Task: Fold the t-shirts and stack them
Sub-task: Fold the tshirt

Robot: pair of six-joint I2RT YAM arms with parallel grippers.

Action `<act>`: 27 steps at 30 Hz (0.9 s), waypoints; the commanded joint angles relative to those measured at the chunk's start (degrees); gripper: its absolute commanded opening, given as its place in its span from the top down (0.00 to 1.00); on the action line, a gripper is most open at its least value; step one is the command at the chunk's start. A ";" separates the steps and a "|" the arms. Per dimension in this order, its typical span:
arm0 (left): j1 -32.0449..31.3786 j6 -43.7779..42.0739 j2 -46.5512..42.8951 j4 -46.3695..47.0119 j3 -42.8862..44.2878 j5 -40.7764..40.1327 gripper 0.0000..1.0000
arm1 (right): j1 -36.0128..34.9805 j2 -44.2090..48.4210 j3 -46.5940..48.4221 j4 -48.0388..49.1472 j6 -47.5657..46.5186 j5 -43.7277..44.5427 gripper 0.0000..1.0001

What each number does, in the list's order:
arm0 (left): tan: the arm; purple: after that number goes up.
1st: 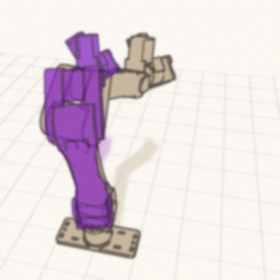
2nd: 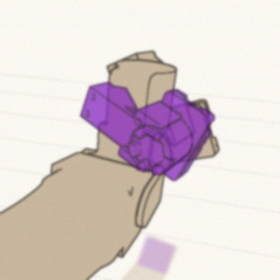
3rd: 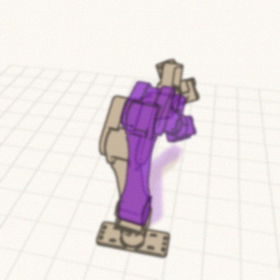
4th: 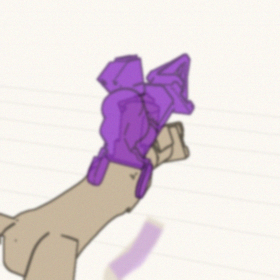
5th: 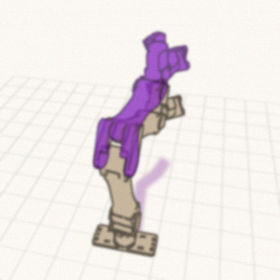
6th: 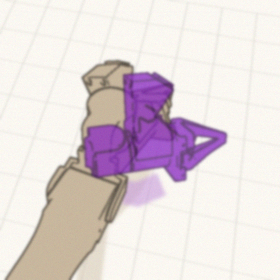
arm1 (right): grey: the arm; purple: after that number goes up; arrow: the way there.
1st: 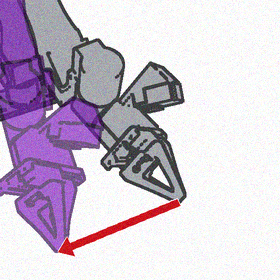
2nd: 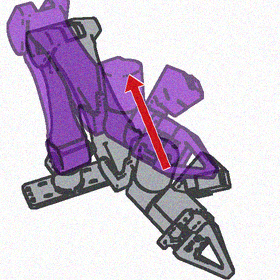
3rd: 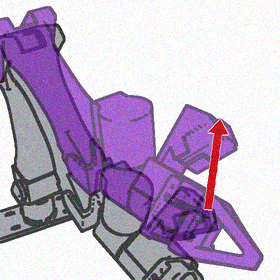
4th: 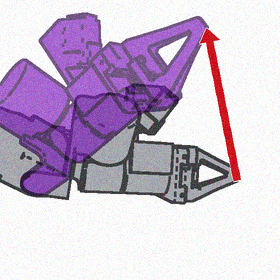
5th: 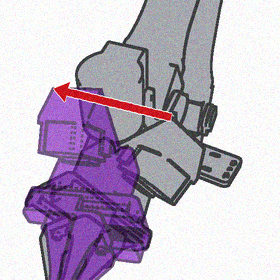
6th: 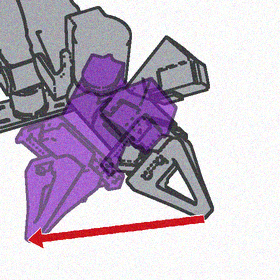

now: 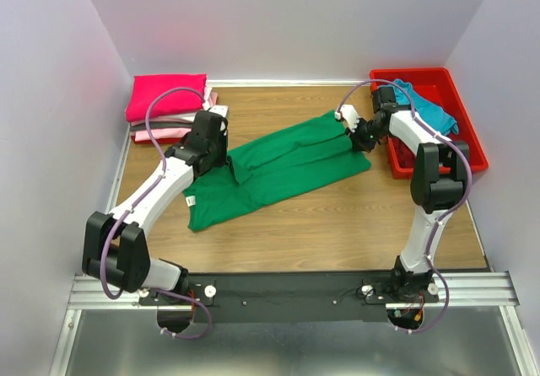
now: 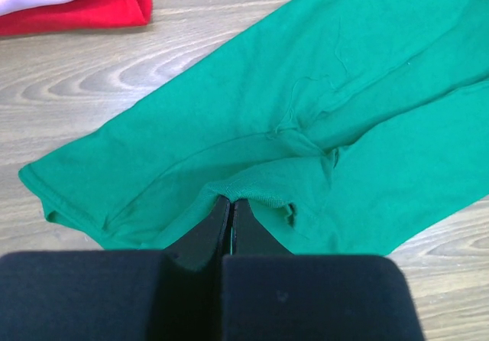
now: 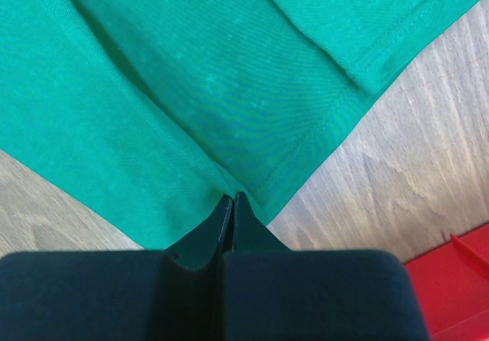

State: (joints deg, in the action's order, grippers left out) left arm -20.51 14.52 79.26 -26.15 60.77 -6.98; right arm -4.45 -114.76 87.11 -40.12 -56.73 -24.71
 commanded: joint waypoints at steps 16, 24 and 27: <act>1.70 1.64 5.21 -1.44 9.01 -8.38 0.22 | -1.70 5.86 1.22 4.43 12.43 -4.20 0.36; 3.46 4.98 -10.77 2.41 1.67 -11.40 0.16 | -17.41 9.56 -5.28 4.43 12.43 -14.23 0.36; 3.64 6.83 -21.32 4.97 -5.28 -10.77 0.16 | -26.29 4.47 0.15 5.58 20.76 -11.33 0.36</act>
State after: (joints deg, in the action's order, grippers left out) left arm -17.43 18.31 68.31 -24.38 62.63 -16.32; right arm -22.83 -106.06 84.33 -35.24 -42.96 -34.17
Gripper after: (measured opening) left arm 0.839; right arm 0.637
